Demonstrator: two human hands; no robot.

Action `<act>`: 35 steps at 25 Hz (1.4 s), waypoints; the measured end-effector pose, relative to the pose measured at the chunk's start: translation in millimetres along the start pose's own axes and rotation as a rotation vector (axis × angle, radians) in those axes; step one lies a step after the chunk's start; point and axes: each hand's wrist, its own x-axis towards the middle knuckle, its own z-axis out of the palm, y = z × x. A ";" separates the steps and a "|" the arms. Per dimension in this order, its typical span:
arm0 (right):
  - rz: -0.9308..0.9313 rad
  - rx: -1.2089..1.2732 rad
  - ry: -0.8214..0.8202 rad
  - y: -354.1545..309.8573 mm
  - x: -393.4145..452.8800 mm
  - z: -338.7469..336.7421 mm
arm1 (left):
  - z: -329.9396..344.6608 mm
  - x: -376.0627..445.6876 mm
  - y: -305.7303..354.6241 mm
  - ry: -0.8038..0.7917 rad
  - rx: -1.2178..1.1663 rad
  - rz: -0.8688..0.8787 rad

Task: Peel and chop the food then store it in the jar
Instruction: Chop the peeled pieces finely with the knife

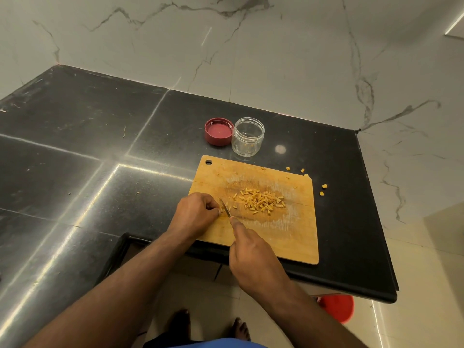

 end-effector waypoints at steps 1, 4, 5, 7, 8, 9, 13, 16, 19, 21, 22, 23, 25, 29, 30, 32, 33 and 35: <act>0.001 -0.012 0.031 1.4 0.3 -2.1 | 0.1 -0.3 0.1 0.002 -0.003 -0.005; 0.003 0.003 0.079 8.3 1.0 -8.6 | 0.3 -0.6 0.4 0.002 -0.001 -0.013; 0.003 0.011 0.064 9.6 0.3 -9.2 | 0.0 -0.4 0.7 -0.001 0.002 -0.011; -0.008 0.036 0.025 10.6 -2.7 -8.0 | -0.2 -0.1 0.8 -0.012 0.007 -0.005; -0.016 0.046 0.012 10.5 -4.4 -6.9 | -0.5 -0.2 0.6 -0.017 0.008 -0.004; -0.022 0.054 0.004 11.0 -5.9 -5.6 | -1.0 0.0 0.6 -0.018 0.009 -0.002; -0.011 0.125 -0.039 11.7 -8.1 -6.7 | -1.5 -0.4 0.9 -0.020 0.001 -0.001; 0.002 0.126 -0.058 8.4 -5.4 -6.5 | -1.6 0.2 0.9 -0.020 -0.007 -0.006; 0.006 0.080 -0.055 5.3 -4.0 -5.2 | -2.3 -0.1 1.8 -0.024 -0.013 -0.016; 0.010 0.045 -0.069 4.3 -9.0 -4.4 | -2.3 -0.7 2.2 -0.016 -0.018 -0.015; 0.012 0.037 -0.076 3.6 -13.4 -5.0 | -2.4 -1.3 2.4 -0.013 -0.016 -0.011; 0.014 0.027 -0.085 4.0 -18.2 -5.9 | -2.3 -2.0 2.8 -0.012 -0.014 -0.008; 0.011 0.001 -0.089 5.2 -26.2 -10.6 | -2.1 -2.4 2.6 -0.005 -0.010 -0.007; -0.005 0.051 -0.031 6.2 -27.6 -15.2 | -1.3 -2.1 0.4 -0.005 -0.015 -0.006; -0.001 0.084 -0.019 5.5 -25.7 -13.7 | -1.1 -2.5 0.1 -0.008 -0.014 -0.006; 0.002 0.109 -0.015 5.9 -19.9 -8.2 | -0.6 -3.3 0.1 0.000 -0.015 -0.009; 0.003 0.108 -0.023 6.9 -16.7 -5.0 | -0.4 -3.7 0.3 0.008 -0.015 -0.013; 0.000 0.098 -0.029 8.2 -10.6 -1.7 | 0.3 -4.3 1.5 0.020 -0.011 -0.023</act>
